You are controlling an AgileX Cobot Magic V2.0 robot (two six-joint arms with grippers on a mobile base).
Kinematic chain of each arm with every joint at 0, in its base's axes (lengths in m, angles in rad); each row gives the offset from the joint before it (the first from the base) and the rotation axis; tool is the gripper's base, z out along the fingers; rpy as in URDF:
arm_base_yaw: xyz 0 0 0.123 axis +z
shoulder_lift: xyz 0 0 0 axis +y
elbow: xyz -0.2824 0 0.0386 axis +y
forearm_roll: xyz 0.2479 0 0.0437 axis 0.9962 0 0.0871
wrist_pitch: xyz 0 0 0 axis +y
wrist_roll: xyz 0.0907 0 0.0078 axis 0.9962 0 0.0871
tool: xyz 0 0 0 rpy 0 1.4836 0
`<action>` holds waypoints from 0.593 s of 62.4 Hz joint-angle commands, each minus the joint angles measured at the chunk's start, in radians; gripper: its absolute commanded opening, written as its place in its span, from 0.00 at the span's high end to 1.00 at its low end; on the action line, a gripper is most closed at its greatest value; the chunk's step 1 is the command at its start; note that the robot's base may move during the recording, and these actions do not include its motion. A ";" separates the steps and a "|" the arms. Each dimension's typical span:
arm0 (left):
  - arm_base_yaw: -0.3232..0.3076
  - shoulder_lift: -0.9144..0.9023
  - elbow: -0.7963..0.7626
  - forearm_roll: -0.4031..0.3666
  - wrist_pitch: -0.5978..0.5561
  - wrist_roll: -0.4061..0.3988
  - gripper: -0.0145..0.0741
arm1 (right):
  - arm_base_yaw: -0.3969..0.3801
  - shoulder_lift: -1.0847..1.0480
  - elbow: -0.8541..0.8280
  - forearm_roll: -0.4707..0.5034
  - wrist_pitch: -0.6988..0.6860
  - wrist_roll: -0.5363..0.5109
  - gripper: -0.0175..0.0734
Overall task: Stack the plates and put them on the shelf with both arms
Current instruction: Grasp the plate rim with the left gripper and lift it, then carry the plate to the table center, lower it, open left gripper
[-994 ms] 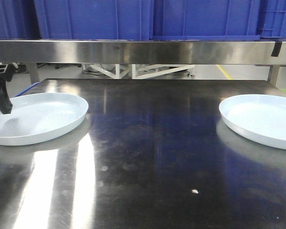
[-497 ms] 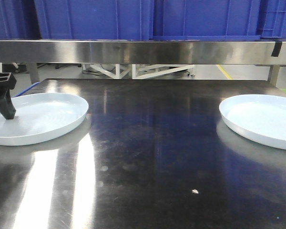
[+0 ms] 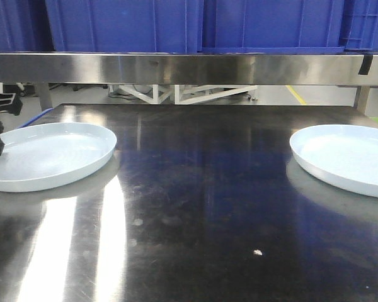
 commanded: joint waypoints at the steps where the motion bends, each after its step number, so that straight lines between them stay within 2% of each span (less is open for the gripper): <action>1: 0.005 -0.045 -0.031 -0.002 -0.036 -0.007 0.73 | -0.006 -0.004 -0.036 -0.002 -0.072 -0.006 0.20; 20: 0.005 -0.111 -0.169 -0.014 0.068 -0.007 0.74 | -0.006 -0.004 -0.036 -0.001 -0.072 -0.006 0.20; 37: -0.018 -0.140 -0.307 -0.118 0.191 -0.007 0.74 | -0.006 -0.004 -0.036 -0.001 -0.072 -0.006 0.20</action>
